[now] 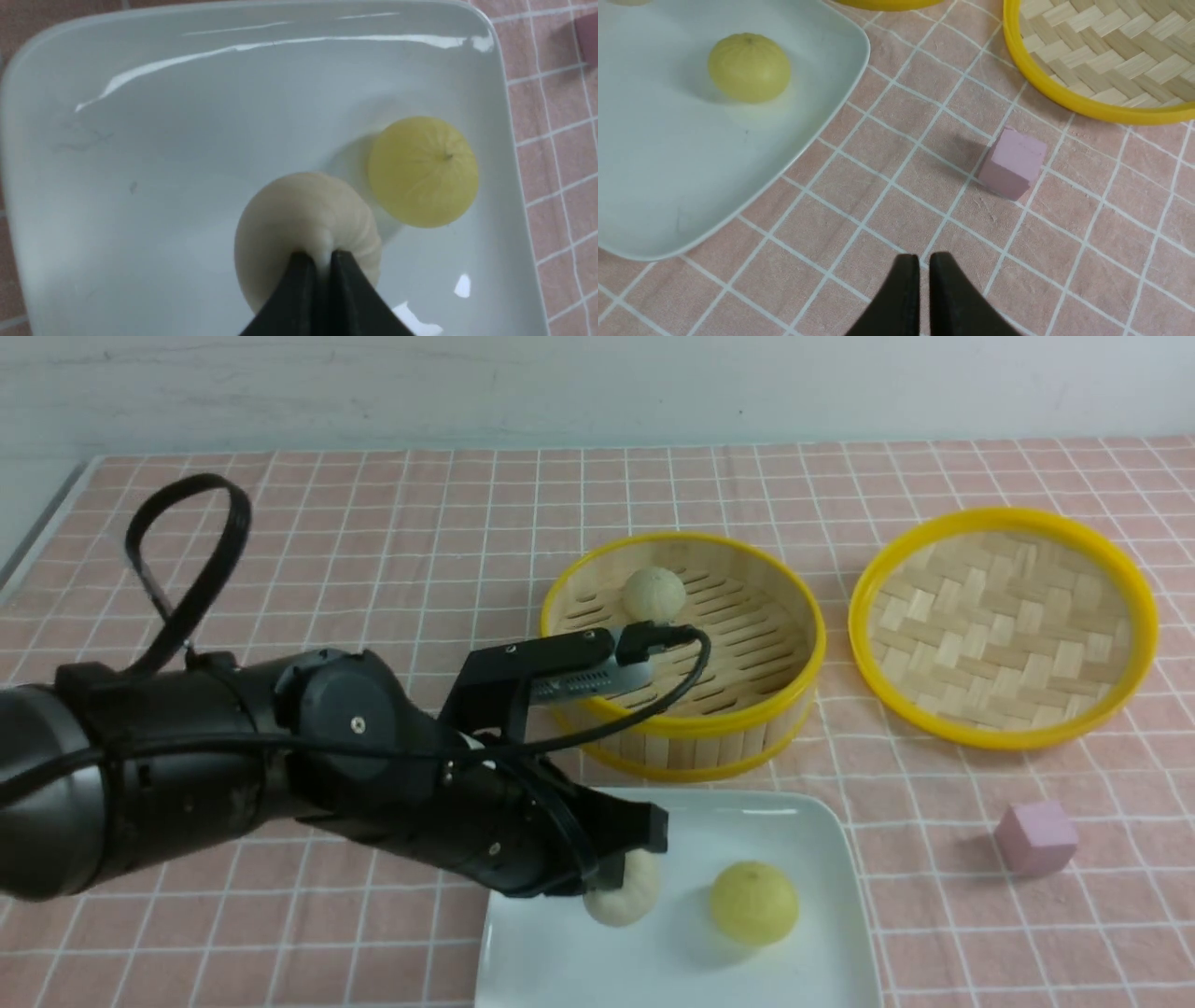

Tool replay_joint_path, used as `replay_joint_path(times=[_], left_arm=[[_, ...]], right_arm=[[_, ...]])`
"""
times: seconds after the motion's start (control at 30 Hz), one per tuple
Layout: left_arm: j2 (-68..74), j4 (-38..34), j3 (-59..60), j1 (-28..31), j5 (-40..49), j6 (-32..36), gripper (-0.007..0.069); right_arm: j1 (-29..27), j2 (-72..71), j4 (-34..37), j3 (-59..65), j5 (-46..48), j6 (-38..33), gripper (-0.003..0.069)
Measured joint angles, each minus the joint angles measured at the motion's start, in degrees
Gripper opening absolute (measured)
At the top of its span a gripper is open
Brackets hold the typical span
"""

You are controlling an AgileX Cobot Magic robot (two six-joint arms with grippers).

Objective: Put the steamed buns into the plate on the pink tablecloth.
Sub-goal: 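Carry the bun from the bamboo steamer to the plate with the left gripper, then reach into the bamboo steamer and grasp a bun with the left gripper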

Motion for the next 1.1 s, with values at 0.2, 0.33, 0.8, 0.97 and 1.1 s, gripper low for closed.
replay_joint_path(times=[0.2,0.33,0.8,0.97,1.1], left_arm=[[3.85,-0.85,0.0,0.0,0.37,0.5,0.0052],[4.54,-1.05,0.0,0.0,0.37,1.54,0.014],[1.98,5.92,-9.67,0.0,6.04,-0.4,0.0316],[6.16,10.58,-21.66,0.05,10.47,-2.95,0.0052],[13.32,11.58,-34.74,2.18,17.09,-4.41,0.0004]], right_arm=[[0.0,0.0,-0.37,0.0,-0.38,0.04,0.0066],[0.0,0.0,-0.42,0.0,-0.38,1.12,0.0072],[0.0,0.0,-0.55,0.0,0.01,4.8,0.0085],[0.0,0.0,-0.55,0.0,1.29,9.53,0.0031],[0.0,0.0,-0.34,0.0,2.91,10.12,-0.0015]])
